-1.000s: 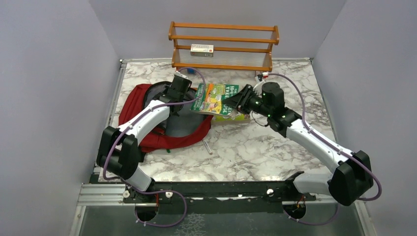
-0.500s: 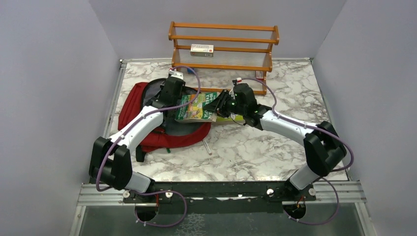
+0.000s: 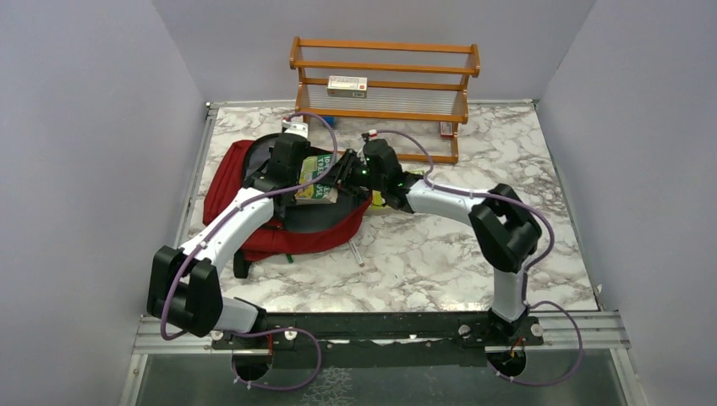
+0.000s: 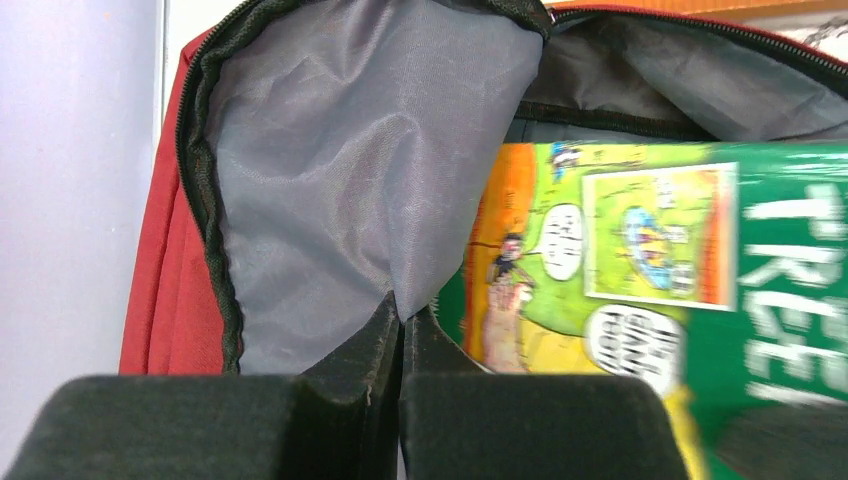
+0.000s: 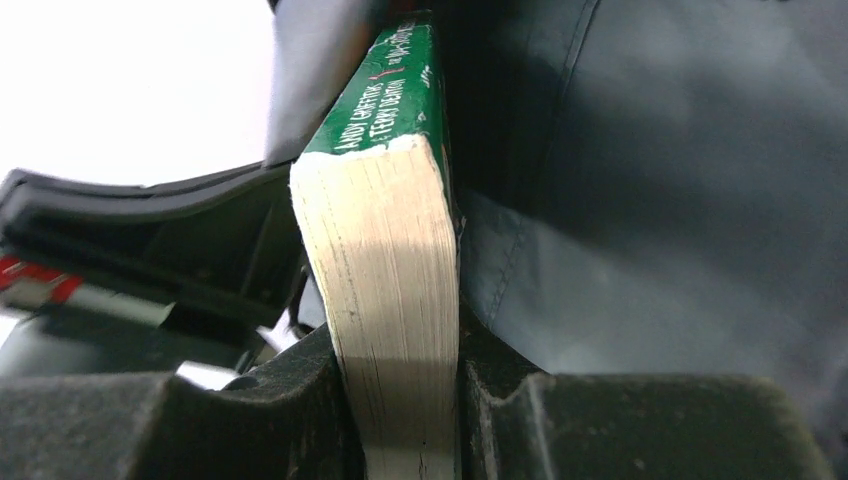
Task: Pack the student bag
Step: Place the book in the student bag.
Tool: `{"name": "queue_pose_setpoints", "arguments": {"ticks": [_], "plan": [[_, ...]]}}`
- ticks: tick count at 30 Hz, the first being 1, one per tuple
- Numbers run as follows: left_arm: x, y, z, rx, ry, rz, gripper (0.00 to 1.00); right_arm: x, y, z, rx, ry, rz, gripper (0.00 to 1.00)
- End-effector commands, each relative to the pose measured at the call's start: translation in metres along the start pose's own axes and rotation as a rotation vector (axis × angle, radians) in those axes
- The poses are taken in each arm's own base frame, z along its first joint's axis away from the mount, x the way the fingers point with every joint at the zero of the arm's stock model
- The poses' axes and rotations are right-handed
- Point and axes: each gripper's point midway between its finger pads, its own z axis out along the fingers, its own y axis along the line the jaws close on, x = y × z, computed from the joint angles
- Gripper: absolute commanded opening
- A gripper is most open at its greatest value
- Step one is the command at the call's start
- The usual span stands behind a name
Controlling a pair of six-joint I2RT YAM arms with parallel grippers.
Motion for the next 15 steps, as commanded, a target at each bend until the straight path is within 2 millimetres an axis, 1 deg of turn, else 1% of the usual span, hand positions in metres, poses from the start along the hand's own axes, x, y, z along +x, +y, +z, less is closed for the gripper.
{"name": "queue_pose_setpoints", "arguments": {"ticks": [1,5,7,12,14,15], "plan": [[-0.034,0.000,-0.011,0.039,-0.129,-0.095,0.00,0.001,0.046,0.023,-0.173,0.003,-0.012,0.00],[-0.036,-0.001,-0.014,0.049,-0.142,-0.104,0.00,0.008,0.054,0.045,-0.236,0.009,-0.039,0.00],[-0.036,-0.002,-0.014,0.057,-0.144,-0.103,0.00,0.015,0.049,0.061,-0.247,0.014,-0.043,0.00],[-0.036,0.000,-0.015,0.055,-0.144,-0.103,0.00,0.028,0.043,0.093,-0.260,0.005,-0.034,0.01],[-0.036,0.000,-0.014,0.053,-0.143,-0.104,0.00,0.031,0.039,0.105,-0.250,-0.022,-0.034,0.00],[-0.035,0.000,-0.014,0.056,-0.143,-0.103,0.00,0.031,0.040,0.110,-0.252,-0.038,-0.034,0.00]]}}
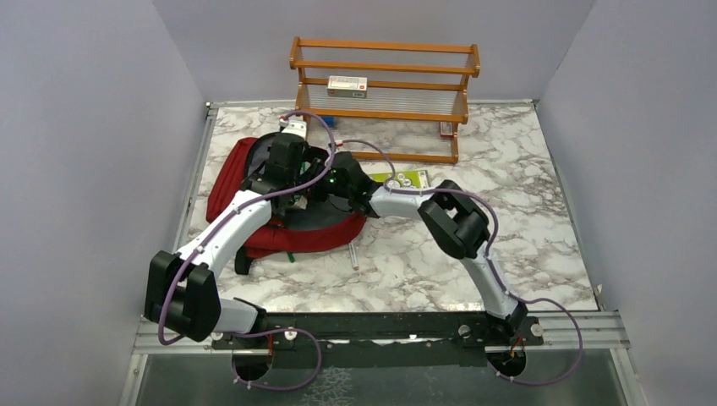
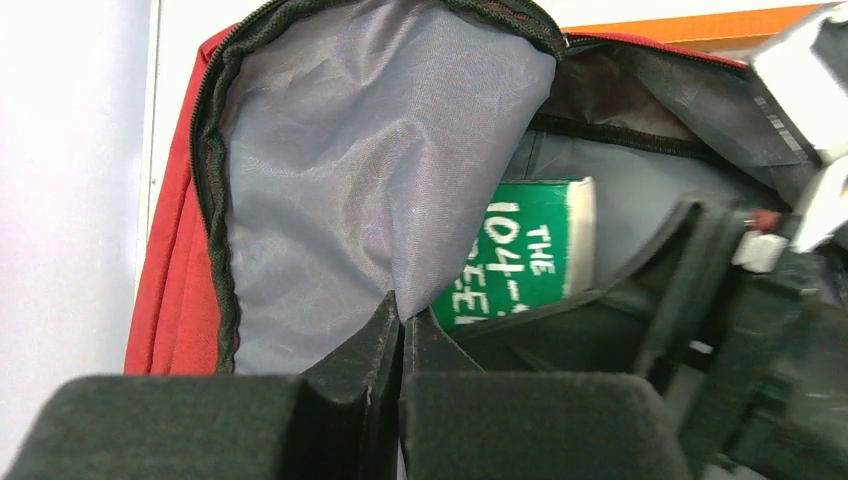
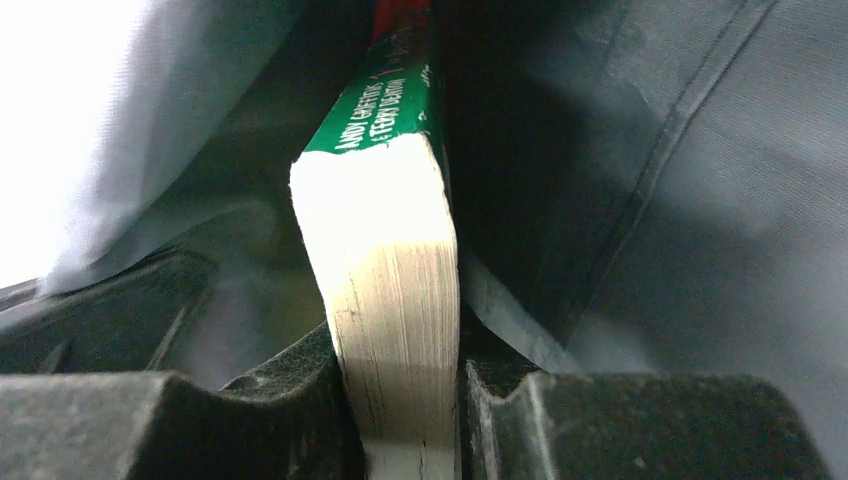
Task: Pack the student bag
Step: Place the book in the student bag.
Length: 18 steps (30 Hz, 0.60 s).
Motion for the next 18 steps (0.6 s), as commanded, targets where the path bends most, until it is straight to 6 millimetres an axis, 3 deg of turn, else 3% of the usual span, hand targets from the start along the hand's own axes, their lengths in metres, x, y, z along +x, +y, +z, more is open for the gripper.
{"name": "queue_pose_setpoints", "arguments": {"ticks": [1,6,10,18], "plan": [[-0.025,-0.002,-0.008,0.036,-0.097,-0.065,0.00,-0.011,0.048,0.022,-0.155,-0.112,-0.032,0.00],[-0.024,-0.001,-0.007,0.031,-0.095,-0.065,0.00,-0.013,0.038,0.049,-0.130,-0.159,-0.040,0.01],[-0.023,0.001,-0.006,0.028,-0.094,-0.064,0.00,-0.009,0.015,0.068,-0.072,-0.155,-0.036,0.04],[-0.020,0.002,-0.005,0.025,-0.088,-0.061,0.00,0.002,-0.029,0.086,0.049,-0.127,-0.061,0.30]]}}
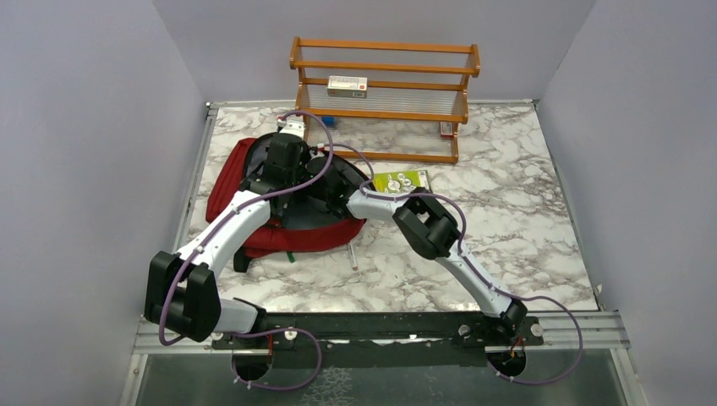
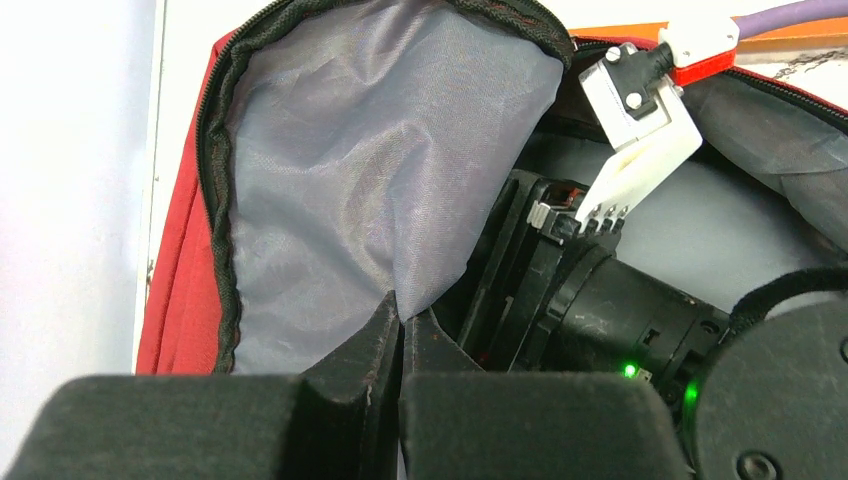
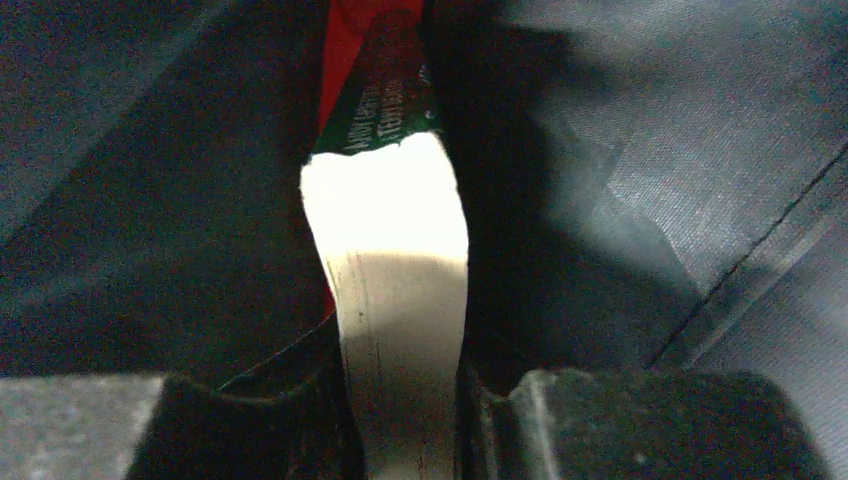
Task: Pack the student bag
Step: Place the book in the student bag.
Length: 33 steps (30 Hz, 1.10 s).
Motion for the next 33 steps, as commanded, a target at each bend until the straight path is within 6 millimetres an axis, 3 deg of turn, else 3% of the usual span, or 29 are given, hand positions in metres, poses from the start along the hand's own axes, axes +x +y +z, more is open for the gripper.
{"name": "queue_pose_setpoints", "arguments": {"ticks": [1,9,18,28,31,33], "plan": [[-0.023,-0.002,-0.007,0.032,-0.089,-0.052,0.00,-0.002,-0.012,0.009,0.048,-0.037,-0.049,0.34],[-0.021,-0.001,-0.006,0.031,-0.083,-0.050,0.00,-0.012,-0.005,-0.001,0.070,-0.058,-0.112,0.62],[-0.020,0.002,-0.004,0.025,-0.079,-0.053,0.00,-0.018,-0.004,-0.017,0.155,-0.053,-0.170,0.69],[-0.019,0.007,-0.003,0.005,-0.076,-0.053,0.00,-0.029,-0.009,-0.056,0.271,-0.086,-0.237,0.72],[-0.017,0.011,-0.003,-0.014,-0.072,-0.049,0.00,-0.033,-0.004,-0.073,0.267,-0.098,-0.283,0.72],[-0.015,0.016,-0.002,-0.038,-0.069,-0.045,0.00,-0.037,0.011,-0.087,0.244,-0.106,-0.317,0.72]]}}
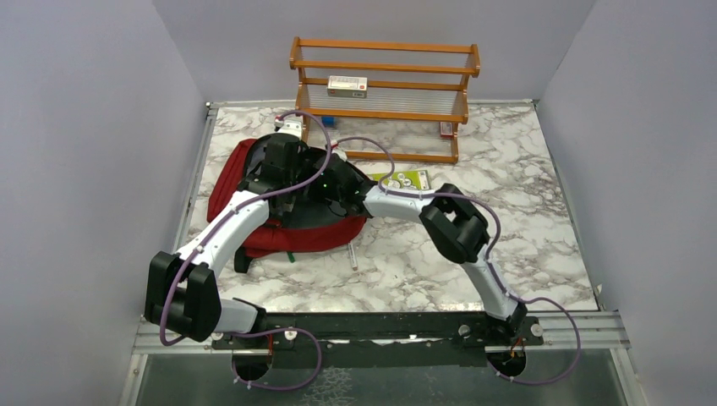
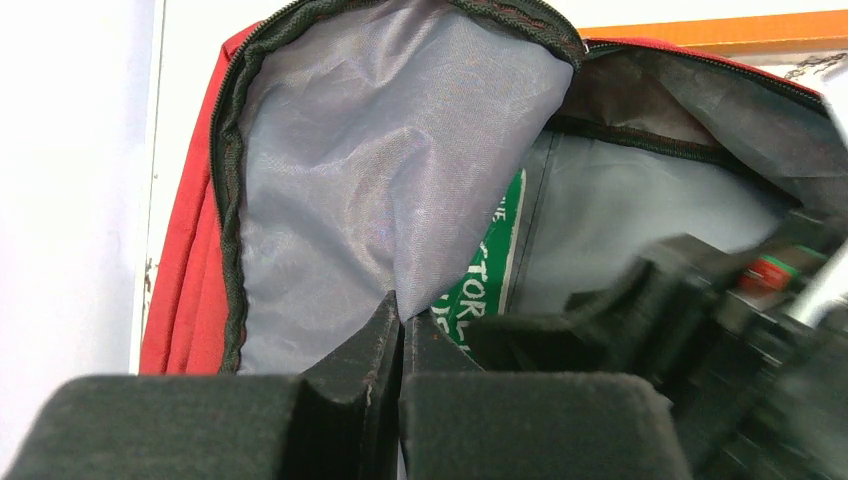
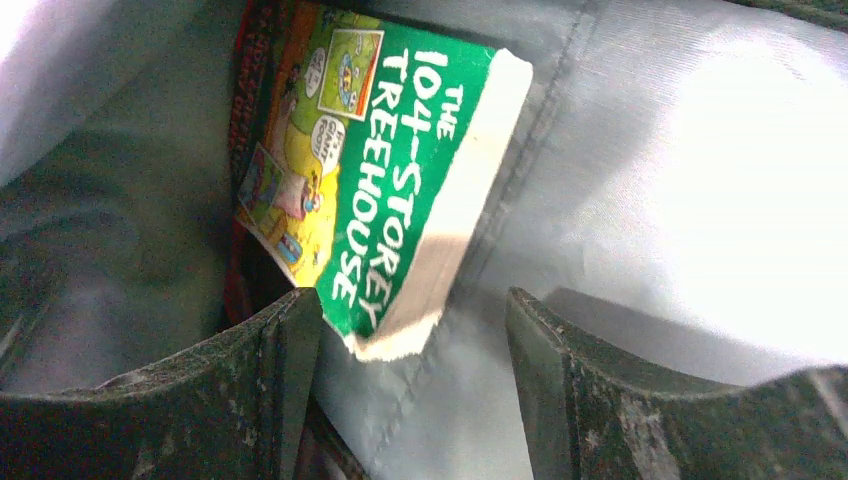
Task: Pack the student bag
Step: Place the book in the student bag, then pick up the book from the center of the board.
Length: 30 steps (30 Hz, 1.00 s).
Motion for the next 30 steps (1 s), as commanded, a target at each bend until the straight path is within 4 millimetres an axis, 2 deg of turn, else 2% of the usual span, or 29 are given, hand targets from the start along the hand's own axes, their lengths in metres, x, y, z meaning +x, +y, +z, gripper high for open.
{"name": "queue_pose_setpoints", "arguments": {"ticks": [1,7,10,14,17,19,20,24,27,30], "plan": [[-0.017,0.016,-0.005,-0.056,-0.069,-0.035,0.00,-0.030,0.025,-0.040,-0.030,-0.086,-0.095,0.72],[-0.013,0.031,-0.003,-0.110,-0.052,-0.050,0.00,-0.059,0.039,-0.099,-0.061,-0.188,-0.230,0.72],[-0.011,0.033,-0.001,-0.112,-0.044,-0.052,0.00,-0.072,0.036,-0.130,-0.041,-0.238,-0.300,0.72],[-0.007,0.035,0.001,-0.126,-0.032,-0.050,0.04,-0.084,0.003,-0.165,0.075,-0.259,-0.351,0.72],[-0.006,0.041,0.002,-0.150,-0.025,-0.048,0.07,-0.100,-0.032,-0.187,0.171,-0.250,-0.343,0.74],[-0.006,0.043,0.002,-0.156,-0.023,-0.057,0.14,-0.112,-0.058,-0.205,0.229,-0.256,-0.320,0.74],[-0.006,0.042,0.003,-0.149,-0.024,-0.060,0.19,-0.121,-0.069,-0.214,0.246,-0.268,-0.305,0.74],[-0.008,0.029,0.005,-0.076,-0.029,-0.075,0.28,-0.140,-0.121,-0.248,0.339,-0.284,-0.254,0.74],[-0.014,0.022,0.003,-0.034,-0.047,-0.098,0.35,-0.146,-0.157,-0.263,0.415,-0.261,-0.224,0.74],[-0.025,0.017,-0.001,-0.001,-0.072,-0.126,0.41,-0.148,-0.184,-0.271,0.464,-0.231,-0.205,0.74]]}}
